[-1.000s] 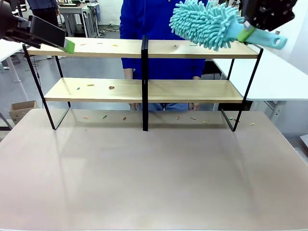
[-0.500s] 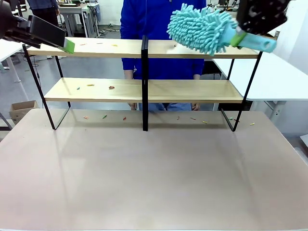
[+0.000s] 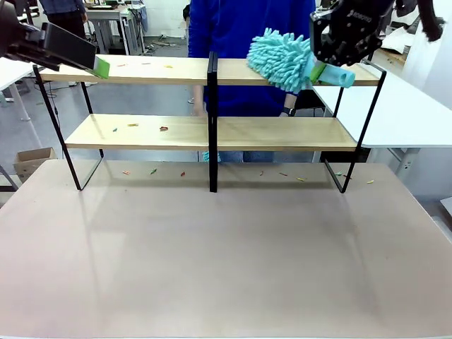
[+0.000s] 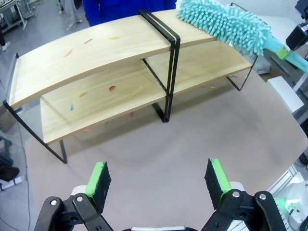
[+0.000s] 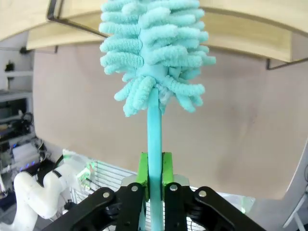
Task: Clean the shelves.
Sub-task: Clean a randomly selected level of the Shelf with the Duster.
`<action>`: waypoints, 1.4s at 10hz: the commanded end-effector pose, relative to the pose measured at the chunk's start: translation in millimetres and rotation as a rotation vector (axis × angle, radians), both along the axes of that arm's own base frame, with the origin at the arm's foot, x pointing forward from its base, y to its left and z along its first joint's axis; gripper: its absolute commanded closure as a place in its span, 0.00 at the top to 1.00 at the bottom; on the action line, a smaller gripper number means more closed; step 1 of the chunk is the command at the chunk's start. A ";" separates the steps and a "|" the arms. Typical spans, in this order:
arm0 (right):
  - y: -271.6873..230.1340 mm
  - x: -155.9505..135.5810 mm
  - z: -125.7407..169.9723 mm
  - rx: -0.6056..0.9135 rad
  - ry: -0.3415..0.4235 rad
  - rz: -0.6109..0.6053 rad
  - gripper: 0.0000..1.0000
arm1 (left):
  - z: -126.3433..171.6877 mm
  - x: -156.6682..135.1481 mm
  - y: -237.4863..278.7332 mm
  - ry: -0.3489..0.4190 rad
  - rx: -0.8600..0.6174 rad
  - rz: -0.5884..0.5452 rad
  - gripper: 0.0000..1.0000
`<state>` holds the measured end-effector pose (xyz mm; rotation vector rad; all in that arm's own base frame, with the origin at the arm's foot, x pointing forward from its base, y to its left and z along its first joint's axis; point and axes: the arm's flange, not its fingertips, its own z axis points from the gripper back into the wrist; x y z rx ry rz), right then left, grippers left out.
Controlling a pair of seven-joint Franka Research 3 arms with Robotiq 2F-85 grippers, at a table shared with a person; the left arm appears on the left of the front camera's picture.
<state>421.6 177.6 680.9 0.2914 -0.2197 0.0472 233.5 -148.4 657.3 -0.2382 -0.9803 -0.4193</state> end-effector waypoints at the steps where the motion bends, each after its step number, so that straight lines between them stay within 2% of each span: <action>1: -12.9 -7.8 10.3 -0.032 -0.001 -0.182 0.12 | -0.8 -1.3 0.9 -0.003 0.001 0.003 1.00; 3: -37.6 -15.9 13.7 -0.030 0.027 -0.462 0.12 | -0.8 -1.3 0.9 -0.003 0.001 0.003 1.00; 4: -45.6 -19.8 16.6 -0.042 -0.019 -0.550 0.12 | -0.8 -1.3 0.9 -0.003 0.001 0.003 1.00; 7: -37.1 -17.7 15.6 -0.055 -0.129 -0.435 0.12 | -0.8 -1.3 0.9 -0.003 0.001 0.003 1.00; 11: -37.8 -26.8 15.6 0.060 -0.072 -0.219 0.12 | -0.8 -1.3 0.9 -0.003 0.001 0.003 1.00; 13: -59.6 -63.8 34.4 0.202 -0.029 0.036 0.12 | -0.8 -1.3 0.9 -0.003 0.001 0.003 1.00; 14: -74.4 -81.1 42.4 0.229 -0.021 0.116 0.12 | -0.8 -1.3 0.9 -0.003 0.001 0.003 1.00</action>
